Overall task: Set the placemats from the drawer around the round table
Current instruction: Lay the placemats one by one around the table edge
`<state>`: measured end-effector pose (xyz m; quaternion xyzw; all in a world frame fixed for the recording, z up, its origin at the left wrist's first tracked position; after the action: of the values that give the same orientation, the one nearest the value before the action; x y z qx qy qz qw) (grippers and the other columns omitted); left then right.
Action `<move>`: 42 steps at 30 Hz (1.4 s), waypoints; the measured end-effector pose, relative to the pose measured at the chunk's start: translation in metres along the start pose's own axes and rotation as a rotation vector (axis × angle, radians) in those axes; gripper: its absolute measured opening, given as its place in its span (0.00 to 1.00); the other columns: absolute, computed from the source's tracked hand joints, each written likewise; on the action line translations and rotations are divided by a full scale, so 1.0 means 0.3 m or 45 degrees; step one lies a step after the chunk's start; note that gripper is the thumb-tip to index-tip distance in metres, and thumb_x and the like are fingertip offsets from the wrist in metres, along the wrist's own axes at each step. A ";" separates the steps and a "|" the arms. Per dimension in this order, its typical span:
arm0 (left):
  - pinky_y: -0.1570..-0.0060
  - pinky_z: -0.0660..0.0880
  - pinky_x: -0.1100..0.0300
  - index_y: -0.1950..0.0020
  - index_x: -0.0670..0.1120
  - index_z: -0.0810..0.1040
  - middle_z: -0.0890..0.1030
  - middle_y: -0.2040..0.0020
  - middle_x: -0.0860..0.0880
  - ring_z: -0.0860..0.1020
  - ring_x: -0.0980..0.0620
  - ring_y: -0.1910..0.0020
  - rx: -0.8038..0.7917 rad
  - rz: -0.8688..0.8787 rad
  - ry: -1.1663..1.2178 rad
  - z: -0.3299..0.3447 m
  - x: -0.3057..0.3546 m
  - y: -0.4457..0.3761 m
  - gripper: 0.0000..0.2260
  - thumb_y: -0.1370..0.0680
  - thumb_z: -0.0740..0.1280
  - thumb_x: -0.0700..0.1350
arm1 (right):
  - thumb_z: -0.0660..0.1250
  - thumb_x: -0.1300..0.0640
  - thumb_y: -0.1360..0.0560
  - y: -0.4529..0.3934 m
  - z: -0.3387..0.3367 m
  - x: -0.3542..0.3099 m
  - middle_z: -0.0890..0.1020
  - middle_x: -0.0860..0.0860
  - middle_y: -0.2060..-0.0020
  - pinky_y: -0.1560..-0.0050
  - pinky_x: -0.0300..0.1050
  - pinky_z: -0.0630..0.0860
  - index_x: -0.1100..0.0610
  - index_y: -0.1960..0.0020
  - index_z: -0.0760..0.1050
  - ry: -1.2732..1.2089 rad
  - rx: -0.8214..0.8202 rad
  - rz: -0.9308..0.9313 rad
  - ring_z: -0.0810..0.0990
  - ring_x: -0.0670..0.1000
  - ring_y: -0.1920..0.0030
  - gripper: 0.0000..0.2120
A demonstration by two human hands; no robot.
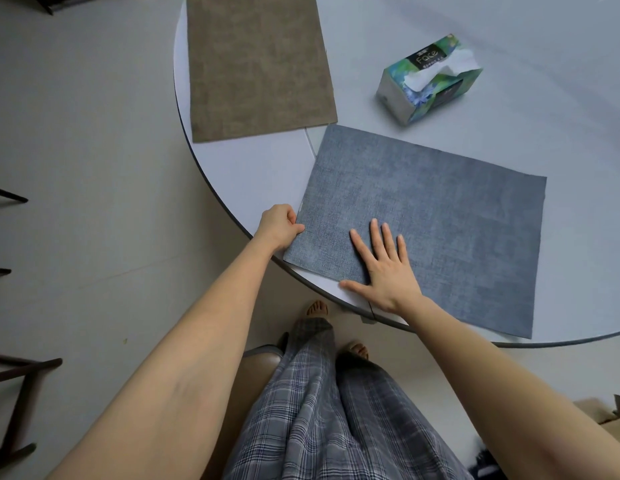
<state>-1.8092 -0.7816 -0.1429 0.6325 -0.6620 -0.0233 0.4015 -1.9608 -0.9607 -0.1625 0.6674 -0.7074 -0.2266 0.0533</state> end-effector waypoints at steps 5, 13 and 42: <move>0.57 0.70 0.58 0.67 0.49 0.67 0.72 0.66 0.51 0.73 0.48 0.59 0.047 0.055 -0.020 -0.010 0.003 0.010 0.16 0.26 0.72 0.42 | 0.41 0.24 0.34 0.001 -0.004 -0.015 0.33 0.54 0.25 0.25 0.57 0.35 0.44 0.24 0.34 -0.011 0.008 0.021 0.29 0.55 0.26 0.45; 0.36 0.66 0.49 0.29 0.43 0.67 0.67 0.31 0.42 0.67 0.41 0.33 0.445 0.465 -0.443 0.029 0.119 0.041 0.22 0.22 0.65 0.47 | 0.45 0.38 0.23 -0.055 -0.093 0.048 0.58 0.53 0.23 0.29 0.54 0.58 0.52 0.24 0.58 -0.146 0.363 0.175 0.56 0.56 0.24 0.32; 0.33 0.40 0.28 0.21 0.50 0.41 0.40 0.21 0.42 0.39 0.37 0.23 0.371 0.192 -0.773 0.508 0.295 0.159 0.36 0.22 0.46 0.67 | 0.44 0.38 0.20 0.335 0.120 0.392 0.43 0.52 0.22 0.27 0.65 0.38 0.46 0.22 0.42 -0.178 0.453 0.910 0.40 0.53 0.22 0.30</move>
<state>-1.9230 -0.9205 -0.1760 0.5966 -0.7925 -0.0860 0.0924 -2.0791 -1.0651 -0.1818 0.3612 -0.9250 -0.1126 -0.0357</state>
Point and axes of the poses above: each hand's wrist, its own y-axis away from the middle knuckle, its own z-axis out of the palm, x = y × z, the point moved 2 cm from there along -y, towards the middle knuckle
